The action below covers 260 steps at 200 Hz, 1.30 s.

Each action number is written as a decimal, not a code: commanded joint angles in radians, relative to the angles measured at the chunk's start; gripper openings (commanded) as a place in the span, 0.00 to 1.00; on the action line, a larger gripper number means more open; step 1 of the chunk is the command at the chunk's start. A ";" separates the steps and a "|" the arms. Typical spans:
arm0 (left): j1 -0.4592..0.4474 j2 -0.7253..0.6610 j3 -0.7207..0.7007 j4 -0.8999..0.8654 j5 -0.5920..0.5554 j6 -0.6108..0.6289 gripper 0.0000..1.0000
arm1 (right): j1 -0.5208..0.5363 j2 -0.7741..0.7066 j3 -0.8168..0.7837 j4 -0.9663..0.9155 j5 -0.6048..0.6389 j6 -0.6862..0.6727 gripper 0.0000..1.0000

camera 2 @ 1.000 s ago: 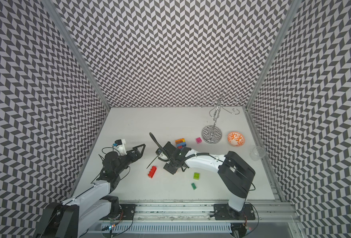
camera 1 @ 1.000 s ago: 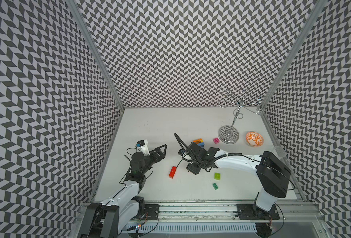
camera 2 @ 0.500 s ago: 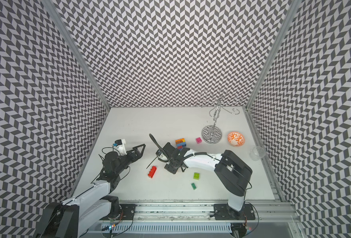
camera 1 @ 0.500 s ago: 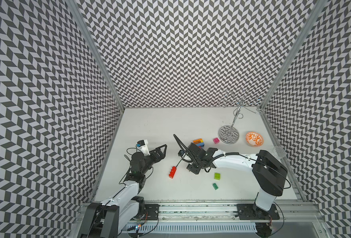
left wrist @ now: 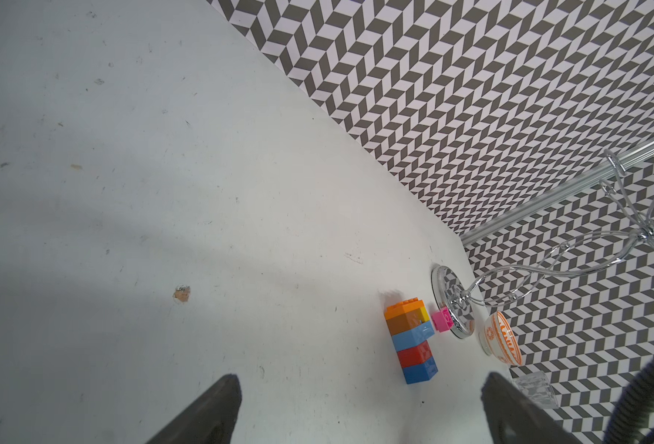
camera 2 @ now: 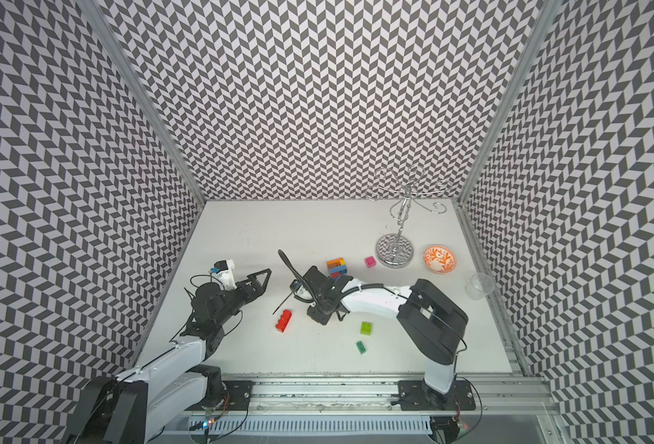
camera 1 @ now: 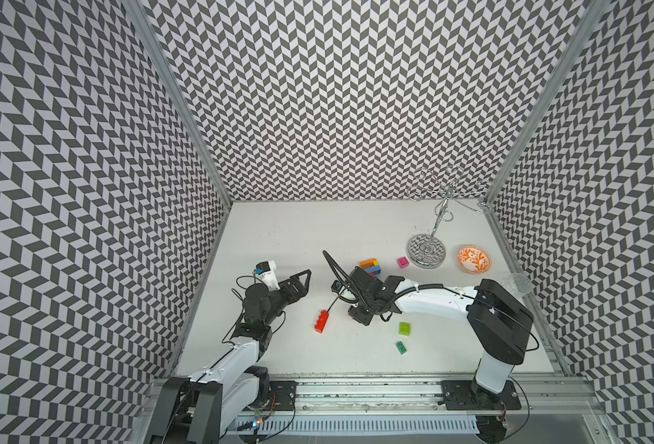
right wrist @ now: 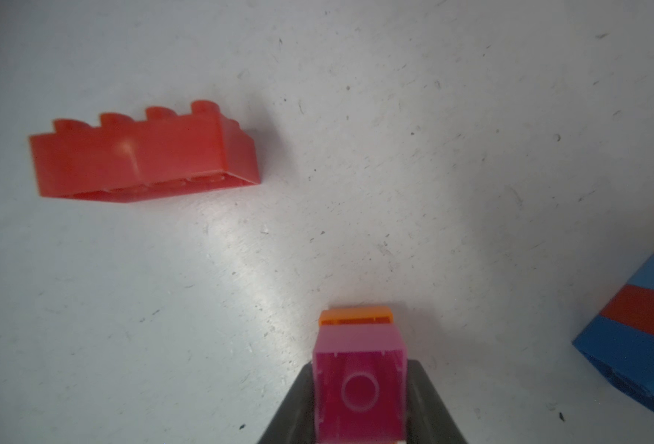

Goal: Assemble the letter p with lego
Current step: Assemble the lego brick with the lego brick.

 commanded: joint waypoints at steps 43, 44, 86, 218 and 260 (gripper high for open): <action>-0.005 0.002 0.002 0.026 0.012 0.009 1.00 | -0.003 0.028 -0.010 0.028 -0.018 0.013 0.23; -0.004 0.002 0.003 0.027 0.012 0.009 1.00 | -0.002 0.028 -0.011 0.027 -0.018 0.013 0.22; -0.004 0.002 0.001 0.027 0.013 0.009 1.00 | 0.007 0.045 -0.025 -0.009 0.024 0.050 0.18; -0.004 0.012 0.001 0.033 0.013 0.011 1.00 | 0.031 0.235 0.063 -0.122 0.074 0.087 0.11; -0.006 0.014 0.002 0.036 0.016 0.012 1.00 | 0.031 0.191 0.088 -0.149 0.104 0.108 0.21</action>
